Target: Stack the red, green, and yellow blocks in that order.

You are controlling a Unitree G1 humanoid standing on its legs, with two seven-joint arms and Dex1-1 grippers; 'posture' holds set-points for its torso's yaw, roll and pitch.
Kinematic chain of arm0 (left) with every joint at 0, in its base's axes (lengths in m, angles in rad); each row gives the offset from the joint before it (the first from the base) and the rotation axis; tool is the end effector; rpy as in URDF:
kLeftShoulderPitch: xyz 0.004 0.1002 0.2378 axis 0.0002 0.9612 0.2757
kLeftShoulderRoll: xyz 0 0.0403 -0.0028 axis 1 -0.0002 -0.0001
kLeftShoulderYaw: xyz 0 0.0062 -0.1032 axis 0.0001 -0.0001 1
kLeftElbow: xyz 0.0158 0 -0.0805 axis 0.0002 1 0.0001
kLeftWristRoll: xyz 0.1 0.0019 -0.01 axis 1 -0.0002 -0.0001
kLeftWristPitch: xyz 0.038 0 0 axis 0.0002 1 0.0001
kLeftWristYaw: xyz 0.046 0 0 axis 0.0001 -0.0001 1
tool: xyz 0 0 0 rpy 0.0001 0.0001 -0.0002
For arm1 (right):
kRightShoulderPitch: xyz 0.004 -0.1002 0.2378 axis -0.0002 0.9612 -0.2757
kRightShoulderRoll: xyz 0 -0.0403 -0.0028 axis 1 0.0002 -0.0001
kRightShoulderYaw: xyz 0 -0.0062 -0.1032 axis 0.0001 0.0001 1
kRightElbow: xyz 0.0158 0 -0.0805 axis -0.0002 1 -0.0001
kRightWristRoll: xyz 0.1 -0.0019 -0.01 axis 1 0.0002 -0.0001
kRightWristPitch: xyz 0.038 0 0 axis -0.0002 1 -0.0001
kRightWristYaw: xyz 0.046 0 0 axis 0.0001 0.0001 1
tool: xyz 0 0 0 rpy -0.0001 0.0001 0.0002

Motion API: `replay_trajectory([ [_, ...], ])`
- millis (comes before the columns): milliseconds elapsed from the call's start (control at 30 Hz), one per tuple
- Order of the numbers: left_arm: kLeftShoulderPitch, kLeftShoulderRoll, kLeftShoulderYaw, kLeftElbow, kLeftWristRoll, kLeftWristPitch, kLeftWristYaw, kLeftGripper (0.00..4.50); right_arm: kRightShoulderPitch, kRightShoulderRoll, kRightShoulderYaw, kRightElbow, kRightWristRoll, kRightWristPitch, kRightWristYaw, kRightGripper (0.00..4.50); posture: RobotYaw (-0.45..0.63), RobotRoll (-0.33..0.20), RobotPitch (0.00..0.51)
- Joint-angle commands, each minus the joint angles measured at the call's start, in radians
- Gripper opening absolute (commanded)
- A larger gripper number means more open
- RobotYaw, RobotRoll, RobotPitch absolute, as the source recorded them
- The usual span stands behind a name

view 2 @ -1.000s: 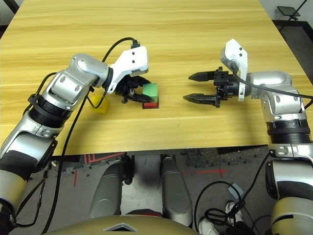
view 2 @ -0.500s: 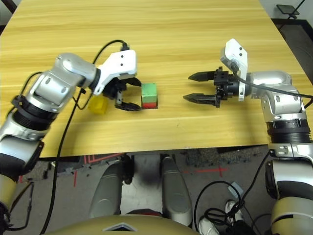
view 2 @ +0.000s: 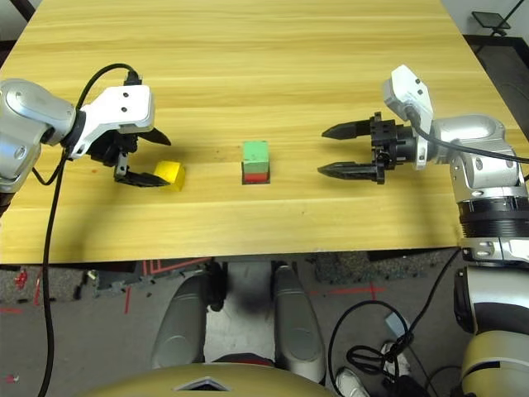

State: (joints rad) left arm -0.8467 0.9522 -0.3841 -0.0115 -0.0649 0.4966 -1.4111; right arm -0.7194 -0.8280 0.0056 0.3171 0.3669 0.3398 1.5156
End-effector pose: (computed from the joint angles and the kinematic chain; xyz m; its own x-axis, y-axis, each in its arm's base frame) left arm 0.2900 0.2180 0.2593 0.2989 -0.5618 -0.7714 0.9408 0.0382 0.3368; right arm 0.2964 -0.2865 0.2290 0.2629 0.9050 -0.3344 -0.9614 0.2167 -0.1693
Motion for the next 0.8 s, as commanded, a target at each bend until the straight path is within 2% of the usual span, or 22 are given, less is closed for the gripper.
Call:
replay_trajectory([
  [33,0.042,-0.008,-0.007,0.017,0.033,-0.059,0.007,4.49,-0.004,0.000,0.005,-0.008,0.003,0.004,0.002,4.50,0.05,0.027,0.248],
  [300,0.072,-0.023,0.001,0.080,0.081,-0.120,0.025,4.49,0.010,-0.003,0.005,-0.060,0.028,0.022,0.024,4.50,0.04,0.020,0.247],
  [433,0.083,-0.025,0.010,0.074,0.082,-0.111,0.031,3.60,0.012,0.000,0.011,-0.083,0.044,0.006,0.057,4.50,0.04,0.021,0.246],
  [567,0.085,-0.027,0.020,0.055,0.078,-0.081,0.040,2.15,0.003,0.007,0.014,-0.080,0.046,-0.032,0.080,4.50,0.05,0.023,0.242],
  [600,0.085,-0.027,0.023,0.050,0.078,-0.070,0.043,2.01,0.001,0.008,0.016,-0.080,0.045,-0.038,0.083,4.50,0.05,0.025,0.239],
  [800,0.027,-0.042,0.053,0.006,0.038,0.075,0.043,2.02,-0.014,0.008,0.016,-0.056,0.034,-0.052,0.082,4.50,0.05,0.028,0.236],
])
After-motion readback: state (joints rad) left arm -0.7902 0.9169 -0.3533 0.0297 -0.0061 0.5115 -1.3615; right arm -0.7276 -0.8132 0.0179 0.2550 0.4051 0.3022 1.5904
